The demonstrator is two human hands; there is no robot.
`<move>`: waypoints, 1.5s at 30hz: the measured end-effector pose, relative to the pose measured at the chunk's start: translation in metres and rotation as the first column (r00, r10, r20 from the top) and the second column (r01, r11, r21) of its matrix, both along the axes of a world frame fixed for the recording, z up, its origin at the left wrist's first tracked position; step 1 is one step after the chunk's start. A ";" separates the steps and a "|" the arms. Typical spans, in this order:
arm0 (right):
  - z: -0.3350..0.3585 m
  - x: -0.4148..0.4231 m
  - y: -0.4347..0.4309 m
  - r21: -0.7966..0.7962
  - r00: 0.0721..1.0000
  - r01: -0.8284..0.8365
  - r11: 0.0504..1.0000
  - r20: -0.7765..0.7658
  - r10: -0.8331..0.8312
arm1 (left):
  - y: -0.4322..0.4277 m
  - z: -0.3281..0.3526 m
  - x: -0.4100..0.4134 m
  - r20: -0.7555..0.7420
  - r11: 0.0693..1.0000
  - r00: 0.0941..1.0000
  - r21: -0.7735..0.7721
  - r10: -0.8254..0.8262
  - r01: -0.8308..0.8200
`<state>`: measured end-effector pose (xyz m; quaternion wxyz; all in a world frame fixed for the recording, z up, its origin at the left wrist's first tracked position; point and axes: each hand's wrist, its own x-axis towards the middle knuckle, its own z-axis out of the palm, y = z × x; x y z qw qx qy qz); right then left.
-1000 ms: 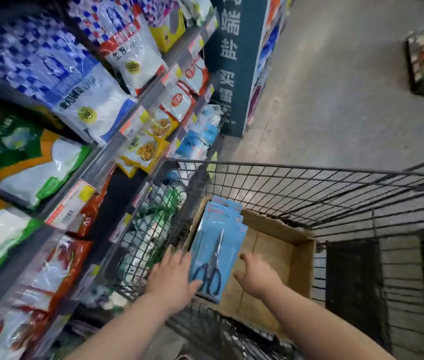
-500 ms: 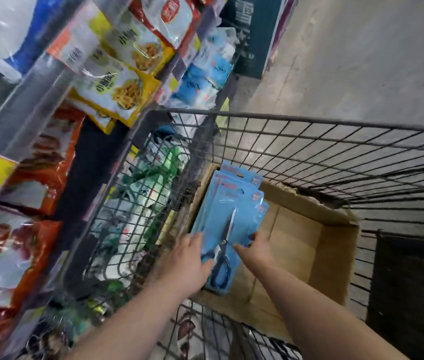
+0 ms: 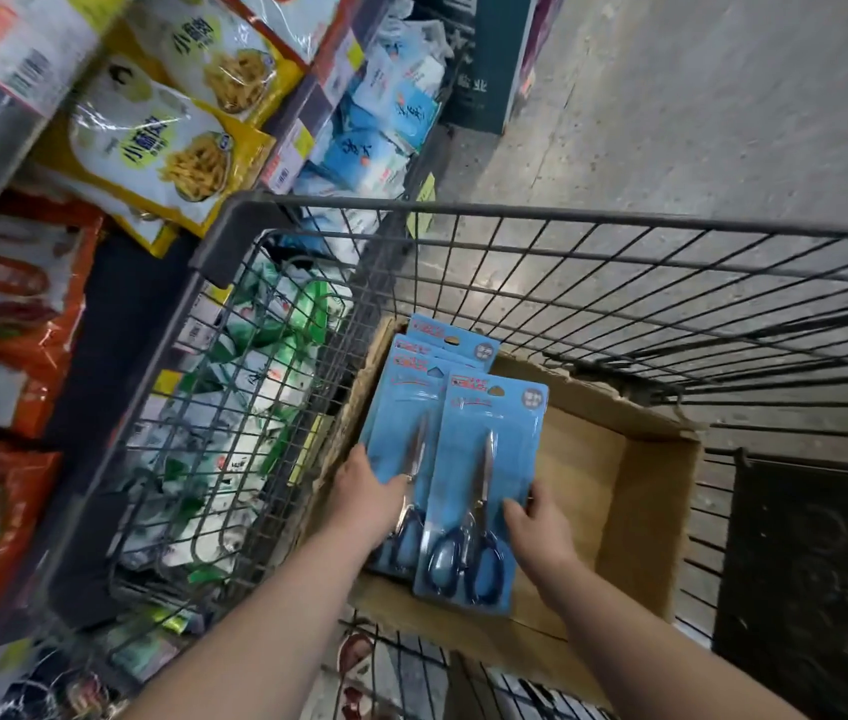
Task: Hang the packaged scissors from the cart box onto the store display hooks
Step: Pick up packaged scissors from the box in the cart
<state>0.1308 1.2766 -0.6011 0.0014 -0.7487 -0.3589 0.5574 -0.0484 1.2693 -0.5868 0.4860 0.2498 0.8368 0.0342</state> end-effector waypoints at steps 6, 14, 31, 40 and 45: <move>-0.006 0.001 -0.001 -0.025 1.000 0.017 1.000 -0.020 -0.018 | 0.001 -0.006 0.010 -0.110 0.997 0.992 0.034 0.070 -0.067; -0.013 -0.003 0.004 -0.041 1.000 0.005 0.999 -0.001 -0.005 | 0.006 -0.015 0.010 -0.174 0.982 0.967 0.071 0.185 -0.175; 0.110 -0.005 0.020 0.174 0.975 -0.138 0.975 -0.148 0.165 | -0.016 0.102 -0.006 0.172 0.875 0.922 0.293 0.347 -0.385; 0.214 -0.075 0.007 0.403 0.861 -0.354 0.844 -0.212 0.462 | -0.092 0.224 -0.059 0.207 0.643 0.782 0.467 0.588 -0.607; 0.250 -0.123 -0.043 0.480 0.729 -0.477 0.736 -0.252 0.637 | -0.173 0.254 -0.086 0.240 0.503 0.695 0.538 0.678 -0.677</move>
